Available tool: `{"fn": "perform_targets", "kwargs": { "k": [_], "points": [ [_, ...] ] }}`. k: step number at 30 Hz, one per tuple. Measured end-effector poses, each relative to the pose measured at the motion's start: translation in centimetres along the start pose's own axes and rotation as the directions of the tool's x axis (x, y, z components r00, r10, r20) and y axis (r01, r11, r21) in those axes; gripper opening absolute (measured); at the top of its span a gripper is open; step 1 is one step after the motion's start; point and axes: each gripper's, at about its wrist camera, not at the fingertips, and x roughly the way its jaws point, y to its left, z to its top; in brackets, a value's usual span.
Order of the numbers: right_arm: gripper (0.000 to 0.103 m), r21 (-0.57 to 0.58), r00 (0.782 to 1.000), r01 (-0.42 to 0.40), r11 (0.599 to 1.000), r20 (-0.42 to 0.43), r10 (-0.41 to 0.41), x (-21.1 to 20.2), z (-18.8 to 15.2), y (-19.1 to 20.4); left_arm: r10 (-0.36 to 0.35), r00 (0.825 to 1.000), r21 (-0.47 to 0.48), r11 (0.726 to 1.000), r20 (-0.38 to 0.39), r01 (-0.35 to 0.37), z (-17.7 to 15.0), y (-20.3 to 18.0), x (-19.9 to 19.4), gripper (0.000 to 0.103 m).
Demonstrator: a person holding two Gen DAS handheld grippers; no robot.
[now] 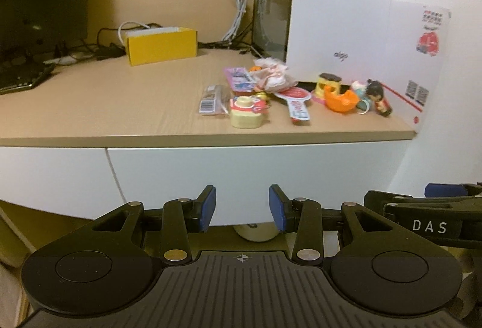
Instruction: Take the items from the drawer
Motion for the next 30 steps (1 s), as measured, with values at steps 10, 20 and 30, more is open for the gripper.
{"fn": "perform_targets", "kwargs": {
  "k": [10,20,30],
  "points": [
    [0.089,0.002,1.0,-0.011,1.0,0.018,0.011,-4.2,-1.6,-1.2,-0.013,1.0,0.017,1.0,0.014,0.013,-1.2,-1.4,-4.5,0.043],
    [0.089,-0.017,1.0,-0.015,1.0,0.026,0.015,-6.3,-2.5,-1.4,-0.016,1.0,0.008,1.0,0.017,0.015,-2.0,-1.7,-6.1,0.043],
    [0.089,-0.045,0.999,-0.03,0.999,0.034,0.031,-7.0,-2.8,-0.8,-0.026,0.999,0.026,0.999,0.018,0.026,-2.5,-1.9,-6.8,0.043]
  ]
}}
